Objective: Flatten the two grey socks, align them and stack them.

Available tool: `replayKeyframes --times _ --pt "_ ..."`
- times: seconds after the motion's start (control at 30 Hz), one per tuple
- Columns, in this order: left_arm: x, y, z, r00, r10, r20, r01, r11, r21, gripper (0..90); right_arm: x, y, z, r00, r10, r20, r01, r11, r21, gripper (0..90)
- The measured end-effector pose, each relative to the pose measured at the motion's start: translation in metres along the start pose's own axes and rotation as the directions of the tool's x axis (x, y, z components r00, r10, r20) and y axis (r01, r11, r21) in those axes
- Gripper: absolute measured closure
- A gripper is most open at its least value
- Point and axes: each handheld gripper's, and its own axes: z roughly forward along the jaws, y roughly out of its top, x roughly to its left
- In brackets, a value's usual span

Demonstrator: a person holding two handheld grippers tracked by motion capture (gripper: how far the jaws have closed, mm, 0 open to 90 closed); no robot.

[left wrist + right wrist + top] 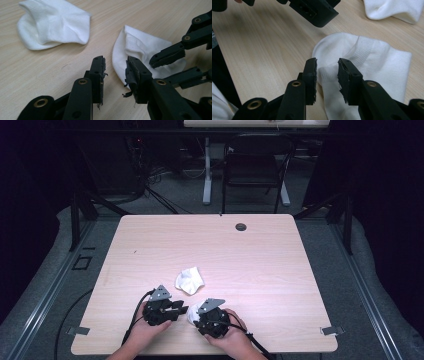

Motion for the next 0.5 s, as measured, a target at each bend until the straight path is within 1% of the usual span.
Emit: replayKeyframes --times 0.03,0.07,0.17,0.2,0.23,0.27,0.3,0.33,0.37,0.43,0.47,0.5 --pt "-0.003 -0.001 0.002 1.0000 0.001 -0.003 -0.001 1.0000 0.005 67.1 0.000 0.000 0.001 1.0000 -0.002 0.003 0.002 1.000 0.001 69.2" --pt "-0.003 -0.001 0.002 1.0000 0.001 -0.003 -0.001 1.0000 0.005 67.0 0.000 0.000 0.001 1.0000 -0.002 0.003 0.002 1.000 0.001 69.2" --pt "-0.004 -0.001 0.003 0.9999 0.014 0.009 -0.014 0.9998 0.014 66.7 -0.001 -0.001 0.004 0.9999 -0.004 0.010 0.004 1.000 0.010 73.4" --pt "-0.005 -0.001 0.004 0.9999 0.011 0.012 -0.011 0.9998 0.014 66.5 -0.001 -0.001 0.004 0.9999 -0.005 0.009 0.005 1.000 0.013 74.9" --pt "-0.006 -0.001 0.005 0.9997 0.020 0.018 -0.020 0.9996 0.018 66.4 -0.002 -0.001 0.004 1.0000 -0.001 0.005 0.001 1.000 0.014 77.0" --pt "-0.006 -0.001 0.005 0.9997 0.020 0.018 -0.020 0.9996 0.018 66.5 -0.002 -0.001 0.004 1.0000 -0.001 0.005 0.001 1.000 0.014 77.0" --pt "-0.008 -0.002 0.006 0.9995 0.014 0.030 -0.015 0.9996 0.024 66.7 -0.003 -0.001 0.004 1.0000 0.009 -0.004 -0.009 1.000 0.015 78.8" --pt "-0.008 -0.002 0.006 0.9995 0.014 0.030 -0.015 0.9996 0.024 66.8 -0.003 -0.001 0.004 1.0000 0.009 -0.004 -0.009 1.000 0.015 78.8" --pt "-0.010 -0.002 0.007 0.9993 0.009 0.035 -0.010 0.9997 0.024 66.9 -0.005 -0.002 0.004 0.9995 0.026 -0.016 -0.025 1.000 0.013 81.2" --pt "-0.013 -0.003 0.010 0.9990 0.025 0.037 -0.027 0.9990 0.035 66.9 -0.007 -0.002 0.004 0.9989 0.038 -0.025 -0.038 0.999 0.013 82.7" --pt "-0.013 -0.003 0.010 0.9990 0.025 0.037 -0.027 0.9990 0.035 66.8 -0.007 -0.002 0.004 0.9989 0.038 -0.025 -0.038 0.999 0.013 82.7" --pt "-0.015 -0.004 0.012 0.9989 0.037 0.030 -0.038 0.9983 0.044 66.6 -0.007 -0.002 0.004 0.9987 0.042 -0.028 -0.042 0.999 0.016 83.3"
